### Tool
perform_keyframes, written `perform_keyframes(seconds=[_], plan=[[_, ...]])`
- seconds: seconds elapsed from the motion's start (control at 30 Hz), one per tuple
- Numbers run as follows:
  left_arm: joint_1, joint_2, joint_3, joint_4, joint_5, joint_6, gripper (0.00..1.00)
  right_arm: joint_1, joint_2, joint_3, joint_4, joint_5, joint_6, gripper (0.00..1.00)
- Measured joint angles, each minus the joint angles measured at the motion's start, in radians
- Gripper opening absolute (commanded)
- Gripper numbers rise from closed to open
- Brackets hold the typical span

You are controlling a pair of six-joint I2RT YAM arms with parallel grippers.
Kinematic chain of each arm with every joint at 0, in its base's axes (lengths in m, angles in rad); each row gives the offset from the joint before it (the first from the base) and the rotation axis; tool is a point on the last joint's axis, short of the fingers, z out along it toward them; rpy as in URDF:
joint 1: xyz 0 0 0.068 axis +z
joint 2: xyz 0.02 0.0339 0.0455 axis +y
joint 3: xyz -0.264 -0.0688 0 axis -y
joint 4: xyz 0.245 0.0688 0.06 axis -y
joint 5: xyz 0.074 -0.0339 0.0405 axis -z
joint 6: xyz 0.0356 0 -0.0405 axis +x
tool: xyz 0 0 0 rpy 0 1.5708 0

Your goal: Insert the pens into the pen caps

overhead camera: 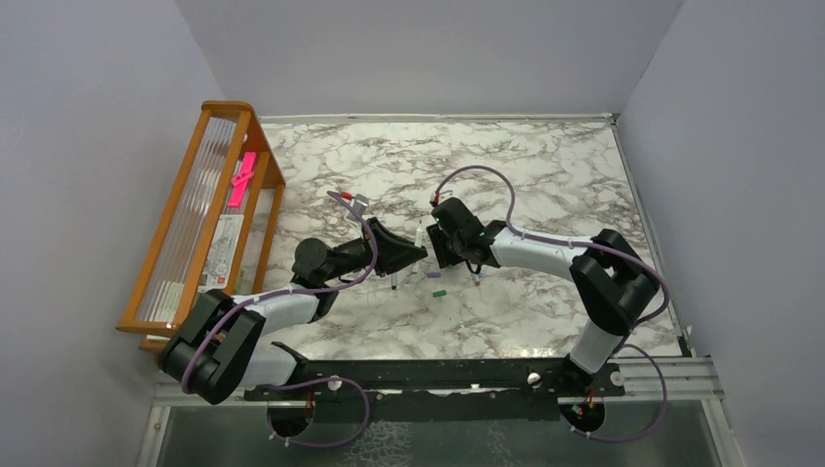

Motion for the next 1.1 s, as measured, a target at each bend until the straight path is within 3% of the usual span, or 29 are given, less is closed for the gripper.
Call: perform_keyframes(seconds=[0.07, 0.27, 0.47, 0.8, 0.93, 1.1], plan=[[0.000, 0.000, 0.000, -0.002, 0.000, 0.000, 0.00, 0.000, 0.008, 0.000, 0.002, 0.000, 0.000, 0.38], [0.000, -0.001, -0.010, -0.007, -0.003, 0.003, 0.00, 0.000, 0.056, 0.003, 0.016, 0.000, 0.004, 0.28], [0.000, -0.001, -0.011, -0.012, -0.003, 0.004, 0.00, 0.000, 0.062, 0.008, 0.021, 0.002, 0.004, 0.01], [-0.024, 0.020, -0.011, 0.000, -0.040, -0.005, 0.00, -0.001, -0.015, 0.003, -0.023, 0.022, 0.058, 0.01], [-0.064, 0.094, -0.012, 0.072, -0.082, -0.043, 0.00, -0.002, -0.223, -0.030, 0.027, 0.020, 0.107, 0.01], [-0.111, 0.220, -0.015, 0.208, -0.137, -0.112, 0.00, -0.007, -0.542, -0.158, 0.233, -0.021, 0.201, 0.01]])
